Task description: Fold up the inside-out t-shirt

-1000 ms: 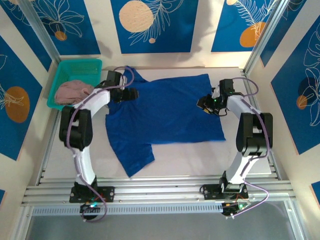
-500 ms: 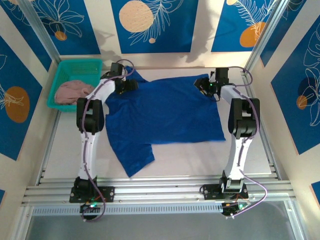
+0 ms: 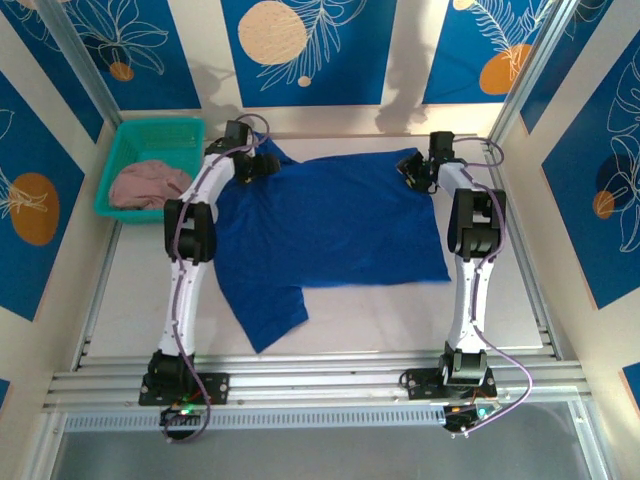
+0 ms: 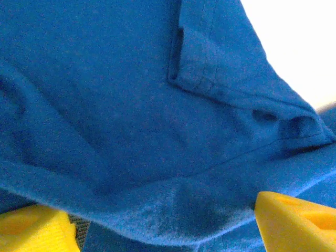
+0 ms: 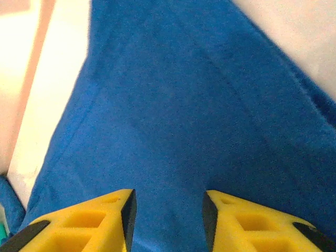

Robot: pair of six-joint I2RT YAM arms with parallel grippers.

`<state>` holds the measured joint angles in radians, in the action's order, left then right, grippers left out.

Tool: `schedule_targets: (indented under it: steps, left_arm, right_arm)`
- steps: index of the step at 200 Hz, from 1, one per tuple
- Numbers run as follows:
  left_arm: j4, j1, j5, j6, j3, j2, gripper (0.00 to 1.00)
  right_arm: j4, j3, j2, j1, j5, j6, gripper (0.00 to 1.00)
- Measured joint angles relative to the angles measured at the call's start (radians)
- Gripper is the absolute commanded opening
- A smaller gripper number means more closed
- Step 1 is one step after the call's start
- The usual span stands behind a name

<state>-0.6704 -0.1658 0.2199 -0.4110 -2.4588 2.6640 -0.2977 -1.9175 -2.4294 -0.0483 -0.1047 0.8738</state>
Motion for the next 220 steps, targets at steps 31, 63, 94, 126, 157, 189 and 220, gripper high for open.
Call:
schedule_targets:
  steps: [31,63,94,126,157,189,220]
  left_arm:
    - [-0.012,0.000,0.013,-0.019,-0.103,0.059,0.82]
    - [-0.013,0.000,0.018,-0.035,-0.172,0.101,0.82]
    - [-0.012,0.002,0.037,-0.036,-0.177,0.102,0.83]
    - [-0.032,0.003,0.054,-0.032,-0.175,0.092,0.84]
    - [-0.044,0.003,0.066,-0.024,-0.008,-0.056,0.85]
    - [0.033,0.003,0.072,-0.020,0.349,-0.377,0.85]
    - [0.217,-0.007,0.089,-0.060,0.796,-0.742,0.85]
  right_arm:
    - [-0.052,-0.102,-0.053,-0.006,0.026,0.027,0.38]
    - [-0.094,-0.209,-0.111,-0.012,0.031,0.035,0.38]
    - [-0.137,-0.304,-0.156,-0.021,0.021,0.016,0.41]
    - [-0.181,-0.329,-0.144,-0.024,-0.023,-0.063,0.46]
    - [-0.187,-0.103,0.042,-0.017,-0.041,-0.173,0.49]
    - [-0.185,0.254,0.392,0.004,-0.021,-0.271,0.50]
    - [-0.182,0.642,0.724,0.007,0.000,-0.295,0.50]
